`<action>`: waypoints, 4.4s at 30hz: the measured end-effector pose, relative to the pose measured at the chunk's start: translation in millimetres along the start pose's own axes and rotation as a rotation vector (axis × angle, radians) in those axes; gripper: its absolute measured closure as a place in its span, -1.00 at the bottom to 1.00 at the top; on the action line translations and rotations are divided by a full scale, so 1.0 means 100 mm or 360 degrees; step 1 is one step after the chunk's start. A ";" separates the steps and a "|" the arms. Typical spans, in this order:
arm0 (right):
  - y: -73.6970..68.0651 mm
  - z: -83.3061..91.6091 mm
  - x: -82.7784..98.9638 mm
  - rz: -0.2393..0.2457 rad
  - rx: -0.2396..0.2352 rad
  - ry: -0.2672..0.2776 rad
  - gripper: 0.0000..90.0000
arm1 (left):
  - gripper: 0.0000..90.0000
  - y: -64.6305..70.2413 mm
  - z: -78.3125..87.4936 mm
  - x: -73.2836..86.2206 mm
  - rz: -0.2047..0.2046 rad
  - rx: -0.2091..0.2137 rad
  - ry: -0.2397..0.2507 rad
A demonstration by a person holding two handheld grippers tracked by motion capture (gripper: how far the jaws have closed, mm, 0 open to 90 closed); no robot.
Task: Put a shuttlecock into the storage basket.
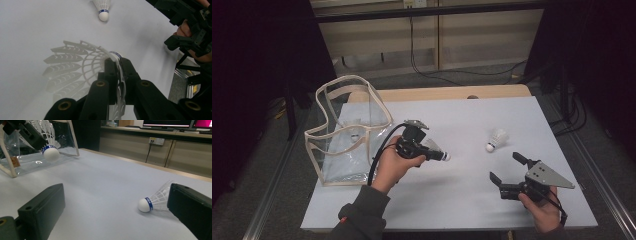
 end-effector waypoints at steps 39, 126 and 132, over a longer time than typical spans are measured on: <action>0.01 0.00 0.00 0.0001 0.0004 0.0006 -0.97 | 0.90 0.02 0.22 -0.21 -0.0006 -0.0040 0.0000; 0.05 0.02 0.00 -0.0030 0.0019 0.0016 -0.97 | 0.90 -0.08 0.77 -0.73 0.0017 -0.0210 0.0080; 0.06 0.02 0.00 -0.0035 0.0020 0.0019 -0.97 | 0.90 -0.09 0.81 -0.76 0.0023 -0.0225 0.0087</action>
Point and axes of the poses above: each handheld gripper's, and its own axes: z roughly backward along the jaws, x roughly out of its underside, y roughly to its right, the point moved 4 cm from there along -z, roughly forward along the jaws, and after that the axes turned 8 degrees about y, right-handed, at the moved point
